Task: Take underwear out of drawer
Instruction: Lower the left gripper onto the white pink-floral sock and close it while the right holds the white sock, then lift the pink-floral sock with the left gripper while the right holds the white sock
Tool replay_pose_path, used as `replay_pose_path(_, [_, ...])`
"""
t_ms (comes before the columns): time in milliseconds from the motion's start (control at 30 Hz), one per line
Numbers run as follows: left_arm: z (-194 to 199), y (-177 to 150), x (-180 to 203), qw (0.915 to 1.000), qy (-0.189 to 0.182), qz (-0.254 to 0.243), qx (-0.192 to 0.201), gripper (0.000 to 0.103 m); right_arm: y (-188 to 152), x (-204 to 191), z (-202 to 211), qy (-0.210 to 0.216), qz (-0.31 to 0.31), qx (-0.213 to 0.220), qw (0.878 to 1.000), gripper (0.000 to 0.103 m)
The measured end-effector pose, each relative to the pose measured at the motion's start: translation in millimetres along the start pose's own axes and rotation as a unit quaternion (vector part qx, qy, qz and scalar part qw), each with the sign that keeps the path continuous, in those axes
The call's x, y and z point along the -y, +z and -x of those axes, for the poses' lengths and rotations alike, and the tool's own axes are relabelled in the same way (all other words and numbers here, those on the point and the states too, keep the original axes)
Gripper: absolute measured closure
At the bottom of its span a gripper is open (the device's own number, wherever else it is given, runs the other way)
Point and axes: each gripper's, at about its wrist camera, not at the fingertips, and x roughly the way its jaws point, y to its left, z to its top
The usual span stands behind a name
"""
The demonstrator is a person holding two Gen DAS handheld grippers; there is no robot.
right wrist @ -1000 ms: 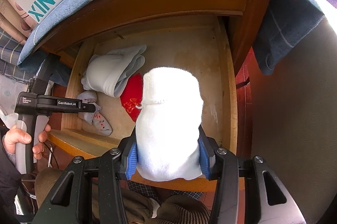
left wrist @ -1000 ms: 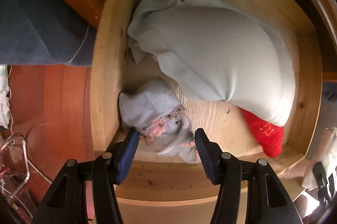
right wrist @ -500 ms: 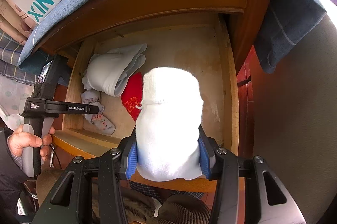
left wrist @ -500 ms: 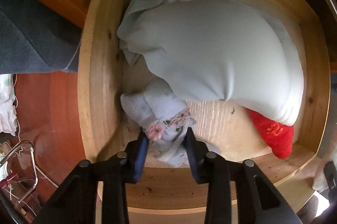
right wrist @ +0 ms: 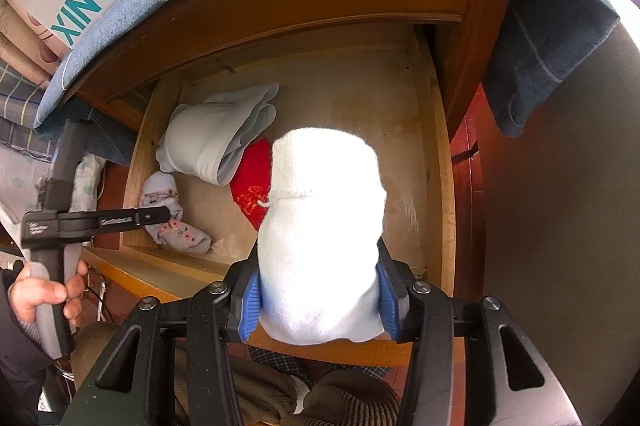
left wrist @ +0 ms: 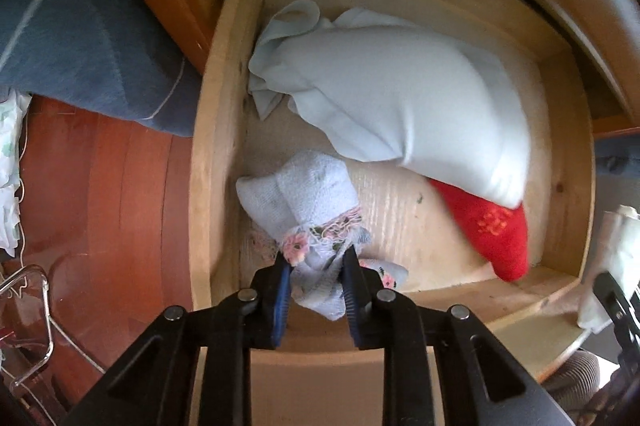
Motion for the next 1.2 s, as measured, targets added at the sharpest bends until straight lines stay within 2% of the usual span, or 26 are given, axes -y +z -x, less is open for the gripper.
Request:
replay_pose_path(233, [41, -22, -10, 0.9985, -0.010, -0.007, 0.053, 0.080, 0, 0, 0, -0.001, -0.002, 0.001, 1.000, 0.058])
replay_pose_path(367, [63, -24, -14, 0.9968, -0.014, -0.008, 0.079, 0.080, 0, 0, 0, 0.000, -0.002, 0.003, 1.000, 0.058])
replay_pose_path(633, [101, -44, -13, 0.9936, -0.018, -0.025, 0.109, 0.080, -1, -1, 1, -0.004, 0.000, 0.002, 1.000, 0.058])
replay_pose_path(800, [119, -44, -11, 0.9908, -0.019, -0.033, 0.130, 0.080, 0, -1, 0, -0.006, 0.002, 0.002, 1.000, 0.058])
replay_pose_path(1200, [202, -63, -3, 0.9776, -0.031, -0.060, 0.199, 0.080, -1, -2, 2, -0.010, 0.005, 0.006, 1.000, 0.058])
